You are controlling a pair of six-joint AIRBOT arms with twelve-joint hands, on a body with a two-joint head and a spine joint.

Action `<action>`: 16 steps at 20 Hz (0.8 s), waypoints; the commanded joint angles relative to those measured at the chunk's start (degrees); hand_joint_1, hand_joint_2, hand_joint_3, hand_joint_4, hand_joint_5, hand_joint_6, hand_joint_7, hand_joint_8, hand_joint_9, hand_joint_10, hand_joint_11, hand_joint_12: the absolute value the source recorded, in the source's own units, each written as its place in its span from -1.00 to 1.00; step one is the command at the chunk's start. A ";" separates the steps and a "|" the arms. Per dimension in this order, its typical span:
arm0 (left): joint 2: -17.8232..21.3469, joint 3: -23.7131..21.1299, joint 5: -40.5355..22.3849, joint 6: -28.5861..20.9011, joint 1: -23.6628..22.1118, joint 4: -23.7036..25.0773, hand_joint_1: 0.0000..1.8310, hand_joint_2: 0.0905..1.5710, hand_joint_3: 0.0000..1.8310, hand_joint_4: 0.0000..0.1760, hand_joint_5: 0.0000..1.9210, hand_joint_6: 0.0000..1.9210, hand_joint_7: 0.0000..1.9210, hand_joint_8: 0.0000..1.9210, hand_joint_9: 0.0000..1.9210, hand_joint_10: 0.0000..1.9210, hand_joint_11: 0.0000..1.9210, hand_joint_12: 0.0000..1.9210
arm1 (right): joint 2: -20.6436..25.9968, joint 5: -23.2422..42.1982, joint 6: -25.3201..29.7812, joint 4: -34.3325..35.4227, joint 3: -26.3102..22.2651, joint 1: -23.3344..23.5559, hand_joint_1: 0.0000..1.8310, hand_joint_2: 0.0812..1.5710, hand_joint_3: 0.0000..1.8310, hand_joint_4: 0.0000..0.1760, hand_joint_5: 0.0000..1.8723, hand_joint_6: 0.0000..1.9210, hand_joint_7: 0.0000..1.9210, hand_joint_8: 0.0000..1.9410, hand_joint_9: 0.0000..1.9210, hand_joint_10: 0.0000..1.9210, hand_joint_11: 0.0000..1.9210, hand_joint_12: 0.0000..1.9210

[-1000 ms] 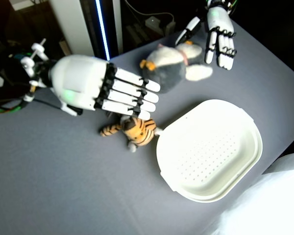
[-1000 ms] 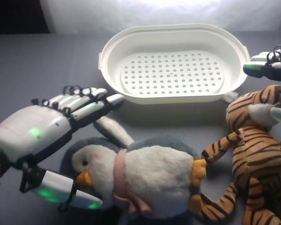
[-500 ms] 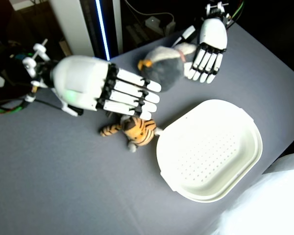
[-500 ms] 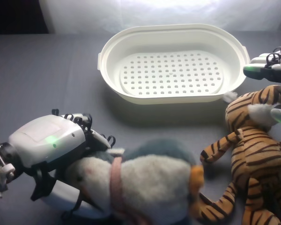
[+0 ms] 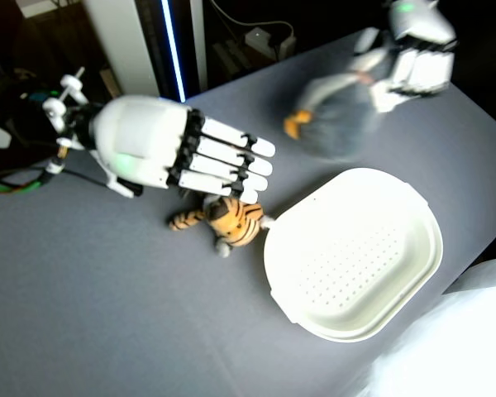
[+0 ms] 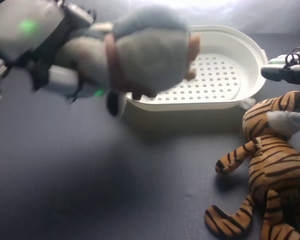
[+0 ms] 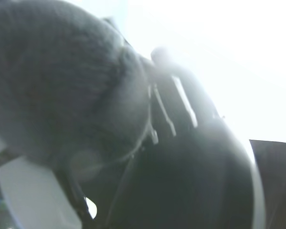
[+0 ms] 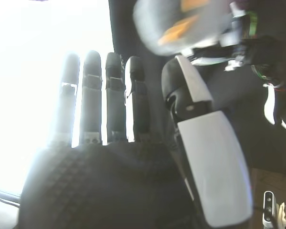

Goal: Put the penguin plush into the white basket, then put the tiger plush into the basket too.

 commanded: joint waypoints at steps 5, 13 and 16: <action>-9.08 11.52 19.16 11.97 -12.14 -5.24 0.44 0.19 -1.00 -1.00 0.37 -0.76 0.53 -0.73 0.38 -0.80 -0.29 -0.12 | -0.12 6.96 0.63 0.04 0.62 0.94 -0.11 0.68 -1.00 -1.00 -0.47 -1.00 -0.53 -1.00 -0.54 -1.00 -0.81 -0.25; -6.31 7.98 15.08 16.90 -9.43 -10.14 0.05 0.06 -1.00 0.22 -0.64 -1.00 -0.63 -1.00 -0.68 -1.00 -0.99 -0.15 | 0.08 6.82 1.38 -0.20 0.34 0.80 -0.12 0.67 -1.00 -1.00 -0.48 -1.00 -0.52 -1.00 -0.53 -1.00 -0.84 -0.13; -3.62 3.77 9.50 16.89 -8.03 -8.78 -0.03 0.06 -1.00 0.90 -0.96 -1.00 -0.98 -1.00 -0.98 -1.00 -1.00 -0.66 | 1.72 7.61 1.37 -0.77 -0.18 0.80 -0.07 0.62 -1.00 -0.71 -0.52 -1.00 -0.59 -1.00 -0.58 -1.00 -0.80 -0.31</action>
